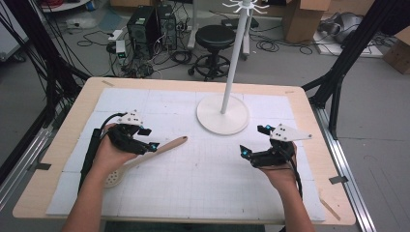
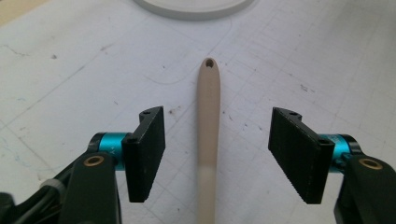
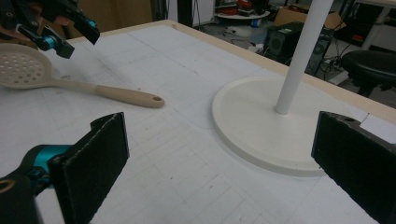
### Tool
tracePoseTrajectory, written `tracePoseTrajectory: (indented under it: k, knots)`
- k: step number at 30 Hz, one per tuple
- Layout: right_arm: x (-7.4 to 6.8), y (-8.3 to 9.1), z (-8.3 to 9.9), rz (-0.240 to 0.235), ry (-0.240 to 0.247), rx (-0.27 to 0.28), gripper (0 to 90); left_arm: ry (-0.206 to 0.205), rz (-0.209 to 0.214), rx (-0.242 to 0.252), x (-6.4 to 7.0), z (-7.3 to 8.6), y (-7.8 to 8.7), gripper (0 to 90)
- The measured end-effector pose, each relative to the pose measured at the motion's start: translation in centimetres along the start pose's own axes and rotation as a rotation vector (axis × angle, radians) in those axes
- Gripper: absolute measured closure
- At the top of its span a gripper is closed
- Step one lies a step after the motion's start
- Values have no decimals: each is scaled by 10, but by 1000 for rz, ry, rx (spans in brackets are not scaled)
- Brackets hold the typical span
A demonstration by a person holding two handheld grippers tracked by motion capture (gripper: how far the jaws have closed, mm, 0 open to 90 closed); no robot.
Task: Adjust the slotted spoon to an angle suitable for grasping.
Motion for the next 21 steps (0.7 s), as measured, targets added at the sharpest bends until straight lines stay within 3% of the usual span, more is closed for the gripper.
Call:
tracePoseTrajectory:
  k: [2,6,9,15,21]
  knots:
    - [0,-1,0,-3,2,1,25,-7,2,16,-1,-1,2,344]
    - [1,-1,1,3,-2,-3,25,-24,17,114,-2,-7,9,319]
    - [1,-1,1,4,-2,-3,25,-39,19,132,-1,-8,11,303]
    - [2,1,0,8,-14,4,25,-31,18,200,2,-15,16,172]
    - [1,1,1,4,-15,-1,25,-25,5,215,2,-17,23,120]
Point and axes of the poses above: each handheld gripper's, and its own axes: y roughly backward along the jaws, z roughly out of its underside, x roughly to its right, the point moved 7 cm from there along -y, roughly forward along the jaws, and after that the axes turned 15 degrees about x, right-handed, at the moved point
